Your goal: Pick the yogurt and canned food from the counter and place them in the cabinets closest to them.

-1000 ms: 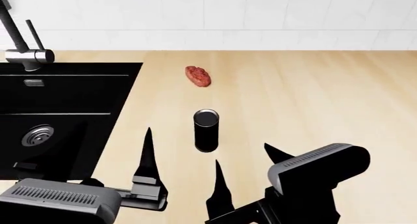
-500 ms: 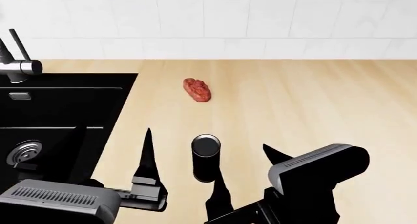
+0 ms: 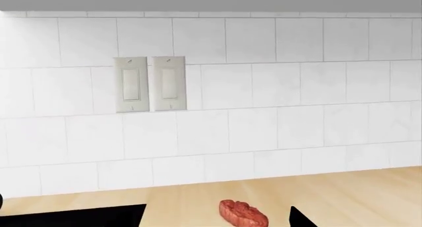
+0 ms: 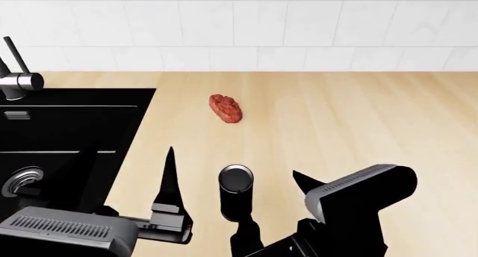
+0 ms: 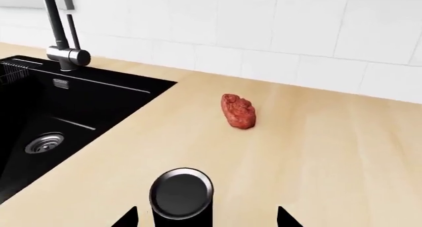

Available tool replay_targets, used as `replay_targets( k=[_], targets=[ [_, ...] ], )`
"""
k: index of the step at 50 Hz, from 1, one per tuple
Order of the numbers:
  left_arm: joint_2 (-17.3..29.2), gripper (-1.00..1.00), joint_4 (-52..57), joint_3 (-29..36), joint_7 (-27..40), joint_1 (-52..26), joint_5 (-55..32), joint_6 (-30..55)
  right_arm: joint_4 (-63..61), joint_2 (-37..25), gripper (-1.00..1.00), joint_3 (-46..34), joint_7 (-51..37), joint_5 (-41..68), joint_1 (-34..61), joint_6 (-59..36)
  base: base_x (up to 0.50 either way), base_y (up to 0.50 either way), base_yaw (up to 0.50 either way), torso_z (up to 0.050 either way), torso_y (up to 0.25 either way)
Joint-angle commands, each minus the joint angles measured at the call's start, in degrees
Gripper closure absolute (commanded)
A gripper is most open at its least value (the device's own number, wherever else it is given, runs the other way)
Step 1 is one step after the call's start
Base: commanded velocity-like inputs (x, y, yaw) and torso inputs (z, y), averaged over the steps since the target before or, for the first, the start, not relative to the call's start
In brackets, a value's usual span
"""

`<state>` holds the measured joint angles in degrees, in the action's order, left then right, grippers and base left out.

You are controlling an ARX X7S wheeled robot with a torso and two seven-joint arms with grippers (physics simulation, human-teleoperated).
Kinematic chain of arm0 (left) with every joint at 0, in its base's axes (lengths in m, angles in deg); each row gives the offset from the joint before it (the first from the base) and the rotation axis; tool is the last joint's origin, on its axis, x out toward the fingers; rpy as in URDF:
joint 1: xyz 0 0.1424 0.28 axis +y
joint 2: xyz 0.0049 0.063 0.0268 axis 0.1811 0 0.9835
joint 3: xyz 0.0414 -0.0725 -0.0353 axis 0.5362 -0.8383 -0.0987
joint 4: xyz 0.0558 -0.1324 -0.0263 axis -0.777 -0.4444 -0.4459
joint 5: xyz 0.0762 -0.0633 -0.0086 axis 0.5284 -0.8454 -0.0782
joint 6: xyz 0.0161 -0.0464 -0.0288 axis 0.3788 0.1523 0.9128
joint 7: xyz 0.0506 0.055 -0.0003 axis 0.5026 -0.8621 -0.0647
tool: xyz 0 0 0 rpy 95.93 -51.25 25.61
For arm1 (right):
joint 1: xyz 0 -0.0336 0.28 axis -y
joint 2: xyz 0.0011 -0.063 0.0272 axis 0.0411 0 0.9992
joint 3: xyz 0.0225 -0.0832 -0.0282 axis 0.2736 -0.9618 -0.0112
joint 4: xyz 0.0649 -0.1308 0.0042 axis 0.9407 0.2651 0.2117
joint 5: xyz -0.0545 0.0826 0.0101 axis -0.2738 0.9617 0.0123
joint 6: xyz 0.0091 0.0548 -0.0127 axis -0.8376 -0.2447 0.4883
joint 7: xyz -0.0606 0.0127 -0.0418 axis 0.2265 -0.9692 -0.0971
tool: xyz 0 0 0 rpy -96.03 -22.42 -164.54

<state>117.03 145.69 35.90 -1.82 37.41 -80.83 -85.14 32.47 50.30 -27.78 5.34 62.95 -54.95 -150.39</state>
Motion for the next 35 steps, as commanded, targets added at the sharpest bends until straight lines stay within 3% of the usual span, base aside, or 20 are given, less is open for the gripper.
replay_targets(
  k=[1, 19, 35],
  targets=[
    [-0.04, -1.0, 0.09, 0.3, 0.18, -0.08, 0.16, -0.08, 3.48, 0.37, -1.0, -2.53, -0.03, 10.02, 1.52, 5.14, 0.0, 0.0, 0.0, 0.0, 0.0],
    [0.29, -1.0, -0.25, 0.62, -0.03, 0.03, 0.37, -1.01, 14.94, 0.44, -1.0, -4.2, 6.9, 6.29, 4.96, 2.18, 0.0, 0.0, 0.0, 0.0, 0.0],
    [0.21, -1.0, 0.26, 0.74, 0.43, -0.75, -0.04, -0.29, 17.54, 0.87, -1.0, -4.93, 9.84, 2.48, 4.01, 1.44, 0.0, 0.0, 0.0, 0.0, 0.0]
  ],
)
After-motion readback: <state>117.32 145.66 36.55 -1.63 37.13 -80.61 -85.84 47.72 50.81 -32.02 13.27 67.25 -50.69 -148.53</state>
